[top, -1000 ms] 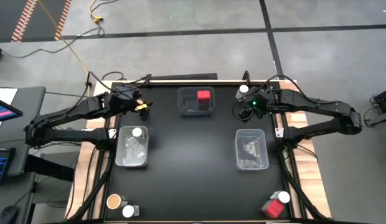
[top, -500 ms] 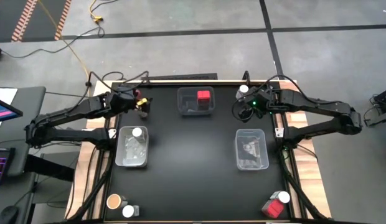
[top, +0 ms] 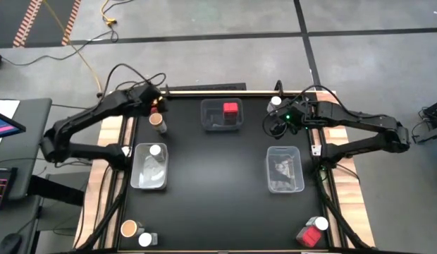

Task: Sort spices by type
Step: Put the top left gold seasoning bottle into the transparent bin

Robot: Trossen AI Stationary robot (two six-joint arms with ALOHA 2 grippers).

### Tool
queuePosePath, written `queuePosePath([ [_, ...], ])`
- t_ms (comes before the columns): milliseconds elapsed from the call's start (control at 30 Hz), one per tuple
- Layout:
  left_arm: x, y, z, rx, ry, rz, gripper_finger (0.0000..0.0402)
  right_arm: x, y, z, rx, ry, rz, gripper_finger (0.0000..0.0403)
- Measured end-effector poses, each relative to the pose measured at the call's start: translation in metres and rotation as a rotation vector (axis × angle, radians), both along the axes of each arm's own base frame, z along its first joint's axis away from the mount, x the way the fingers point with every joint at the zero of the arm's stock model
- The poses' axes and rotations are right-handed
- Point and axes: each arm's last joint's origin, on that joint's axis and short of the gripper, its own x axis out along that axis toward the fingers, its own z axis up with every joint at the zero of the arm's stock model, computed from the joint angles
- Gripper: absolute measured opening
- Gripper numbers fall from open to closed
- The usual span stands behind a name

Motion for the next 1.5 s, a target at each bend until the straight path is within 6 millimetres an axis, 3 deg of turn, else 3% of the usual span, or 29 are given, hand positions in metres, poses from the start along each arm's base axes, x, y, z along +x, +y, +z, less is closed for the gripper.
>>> queuePosePath([
  [1033, 0.040, 0.012, -0.058, -0.340, 0.035, 0.206, 0.0366, 0.000, 0.000, 0.000, -0.037, 0.052, 0.102, 0.0333],
  [1500, 0.036, 0.014, -0.061, -0.381, 0.068, 0.217, 0.0366, 0.000, 0.001, 0.000, -0.041, 0.060, 0.113, 0.0333],
])
